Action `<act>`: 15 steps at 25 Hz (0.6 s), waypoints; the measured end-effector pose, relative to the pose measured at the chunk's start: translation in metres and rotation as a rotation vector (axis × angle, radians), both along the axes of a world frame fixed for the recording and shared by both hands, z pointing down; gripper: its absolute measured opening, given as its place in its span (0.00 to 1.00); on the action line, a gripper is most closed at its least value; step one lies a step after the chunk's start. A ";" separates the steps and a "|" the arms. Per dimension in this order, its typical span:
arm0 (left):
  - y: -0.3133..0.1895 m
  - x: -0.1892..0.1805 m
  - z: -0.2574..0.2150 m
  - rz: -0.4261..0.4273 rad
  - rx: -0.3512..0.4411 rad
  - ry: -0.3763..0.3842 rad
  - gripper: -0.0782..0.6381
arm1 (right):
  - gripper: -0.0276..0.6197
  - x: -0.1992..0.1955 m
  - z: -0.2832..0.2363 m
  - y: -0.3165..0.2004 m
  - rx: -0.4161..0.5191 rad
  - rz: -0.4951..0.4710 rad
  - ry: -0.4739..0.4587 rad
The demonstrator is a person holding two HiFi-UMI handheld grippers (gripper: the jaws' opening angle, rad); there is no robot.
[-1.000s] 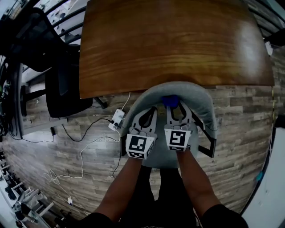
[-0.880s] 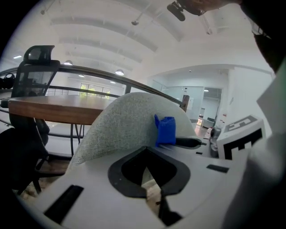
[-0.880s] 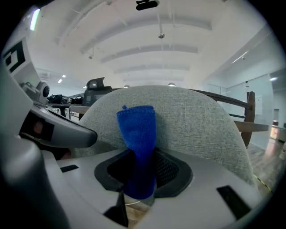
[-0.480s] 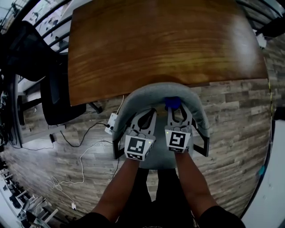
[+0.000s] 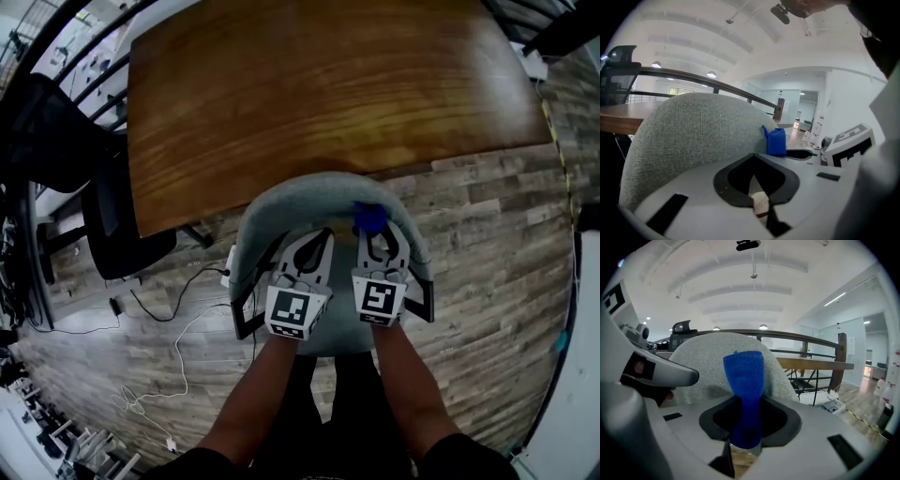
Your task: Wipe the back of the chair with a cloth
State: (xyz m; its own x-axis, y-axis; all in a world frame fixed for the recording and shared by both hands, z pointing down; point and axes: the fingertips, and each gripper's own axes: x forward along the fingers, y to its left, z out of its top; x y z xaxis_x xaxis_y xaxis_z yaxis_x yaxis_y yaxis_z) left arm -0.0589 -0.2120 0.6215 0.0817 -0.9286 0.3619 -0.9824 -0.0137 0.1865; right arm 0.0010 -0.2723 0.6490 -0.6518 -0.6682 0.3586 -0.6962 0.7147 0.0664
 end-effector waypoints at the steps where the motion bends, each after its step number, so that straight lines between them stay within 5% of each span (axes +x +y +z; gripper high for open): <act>1: -0.001 0.003 0.001 0.003 0.001 0.003 0.12 | 0.23 0.006 0.000 -0.001 0.002 0.007 0.003; 15: 0.004 0.017 0.000 0.020 0.005 0.029 0.12 | 0.23 0.040 -0.003 0.003 -0.027 0.047 0.006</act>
